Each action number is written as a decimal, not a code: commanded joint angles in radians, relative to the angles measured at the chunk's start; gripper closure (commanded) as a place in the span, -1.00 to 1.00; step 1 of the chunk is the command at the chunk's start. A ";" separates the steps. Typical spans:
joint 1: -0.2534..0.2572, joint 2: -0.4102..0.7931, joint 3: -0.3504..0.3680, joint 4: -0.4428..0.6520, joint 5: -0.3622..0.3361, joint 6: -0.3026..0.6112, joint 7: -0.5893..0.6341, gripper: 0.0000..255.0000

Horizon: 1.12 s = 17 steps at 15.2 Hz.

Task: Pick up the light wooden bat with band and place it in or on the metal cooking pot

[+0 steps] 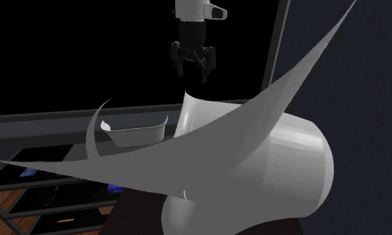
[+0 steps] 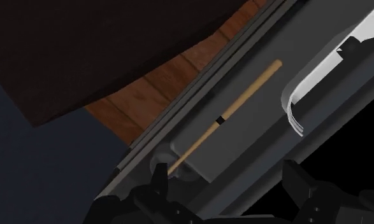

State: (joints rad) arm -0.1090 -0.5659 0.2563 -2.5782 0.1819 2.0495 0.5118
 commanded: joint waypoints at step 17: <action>-0.140 0.742 0.152 0.087 -0.299 0.518 0.797 -1.00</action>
State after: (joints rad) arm -0.2498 0.1276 0.4184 -2.5095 -0.0812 2.5487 1.2510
